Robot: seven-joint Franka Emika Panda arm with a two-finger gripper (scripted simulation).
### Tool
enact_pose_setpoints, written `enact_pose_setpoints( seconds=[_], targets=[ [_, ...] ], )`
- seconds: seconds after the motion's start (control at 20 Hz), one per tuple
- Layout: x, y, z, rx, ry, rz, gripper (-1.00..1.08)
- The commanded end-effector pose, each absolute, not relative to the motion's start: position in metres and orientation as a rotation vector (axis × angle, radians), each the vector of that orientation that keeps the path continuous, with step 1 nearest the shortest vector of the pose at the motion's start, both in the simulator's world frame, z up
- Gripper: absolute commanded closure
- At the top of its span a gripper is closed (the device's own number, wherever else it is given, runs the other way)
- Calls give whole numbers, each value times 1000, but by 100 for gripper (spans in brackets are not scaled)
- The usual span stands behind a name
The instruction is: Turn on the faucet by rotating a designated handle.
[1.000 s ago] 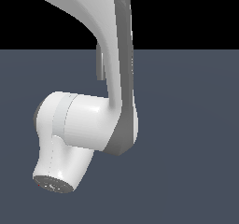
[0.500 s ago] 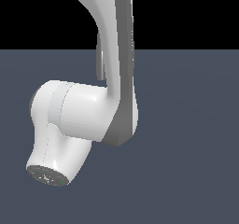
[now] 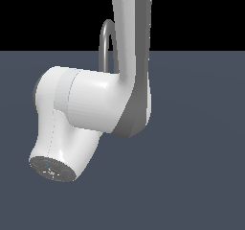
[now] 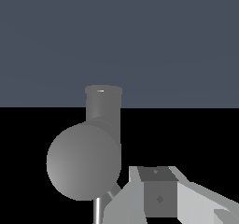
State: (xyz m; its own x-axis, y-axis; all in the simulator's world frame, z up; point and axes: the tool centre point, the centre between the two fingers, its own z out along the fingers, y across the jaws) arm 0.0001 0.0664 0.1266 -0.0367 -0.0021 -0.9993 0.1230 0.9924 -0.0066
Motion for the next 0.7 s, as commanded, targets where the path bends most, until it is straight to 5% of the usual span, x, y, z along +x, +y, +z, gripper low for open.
enact_pose_setpoints(
  seconds=[0.0, 0.65],
  targets=[
    [1, 67, 151, 93, 1570, -97, 108],
    [-4, 26, 164, 93, 1572, -97, 108]
  ],
)
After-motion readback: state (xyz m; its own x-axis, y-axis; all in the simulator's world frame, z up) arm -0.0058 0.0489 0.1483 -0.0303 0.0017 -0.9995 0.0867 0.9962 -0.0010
